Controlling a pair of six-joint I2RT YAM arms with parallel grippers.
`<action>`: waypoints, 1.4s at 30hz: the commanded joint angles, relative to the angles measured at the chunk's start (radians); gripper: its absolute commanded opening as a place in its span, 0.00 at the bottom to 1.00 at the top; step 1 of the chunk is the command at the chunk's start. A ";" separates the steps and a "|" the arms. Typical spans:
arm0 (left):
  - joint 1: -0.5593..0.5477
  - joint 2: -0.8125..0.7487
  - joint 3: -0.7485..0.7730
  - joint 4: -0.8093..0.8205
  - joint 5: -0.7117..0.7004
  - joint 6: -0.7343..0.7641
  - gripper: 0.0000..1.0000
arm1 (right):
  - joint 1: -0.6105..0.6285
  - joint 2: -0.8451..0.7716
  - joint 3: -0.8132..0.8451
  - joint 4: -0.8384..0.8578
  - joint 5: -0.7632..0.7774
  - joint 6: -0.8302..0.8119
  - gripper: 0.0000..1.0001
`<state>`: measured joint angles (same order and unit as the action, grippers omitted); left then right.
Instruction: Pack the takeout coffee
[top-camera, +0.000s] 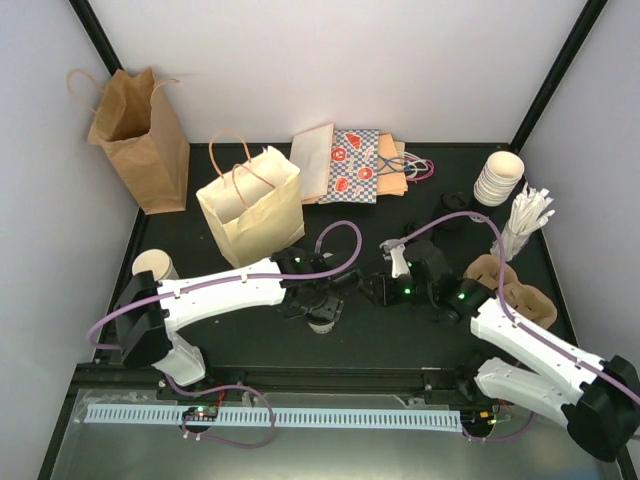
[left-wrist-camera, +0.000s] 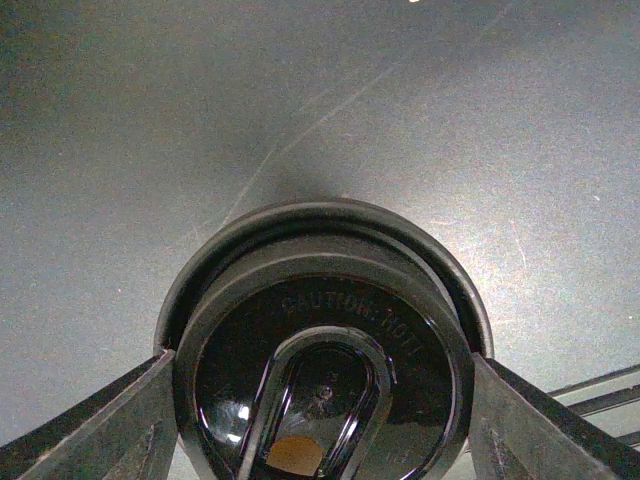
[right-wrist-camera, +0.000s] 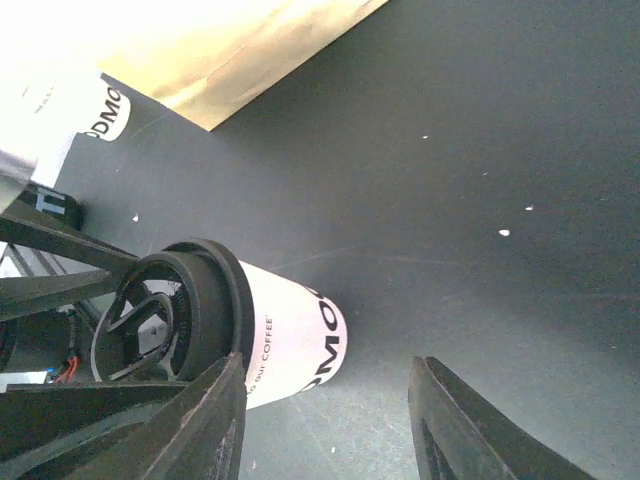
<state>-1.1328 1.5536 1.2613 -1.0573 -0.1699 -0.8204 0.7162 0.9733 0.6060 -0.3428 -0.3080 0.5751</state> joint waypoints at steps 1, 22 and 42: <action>0.005 0.066 -0.017 0.008 0.021 0.019 0.67 | -0.008 -0.042 0.014 -0.089 0.102 -0.029 0.48; 0.050 0.109 0.126 -0.077 -0.057 0.094 0.67 | -0.009 -0.127 0.015 -0.144 0.177 -0.011 0.48; 0.167 0.228 0.238 -0.056 -0.016 0.250 0.68 | -0.009 -0.203 0.013 -0.210 0.210 -0.009 0.48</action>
<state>-0.9695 1.7485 1.4910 -1.1233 -0.2161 -0.5972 0.7113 0.7723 0.6003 -0.5488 -0.1104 0.5640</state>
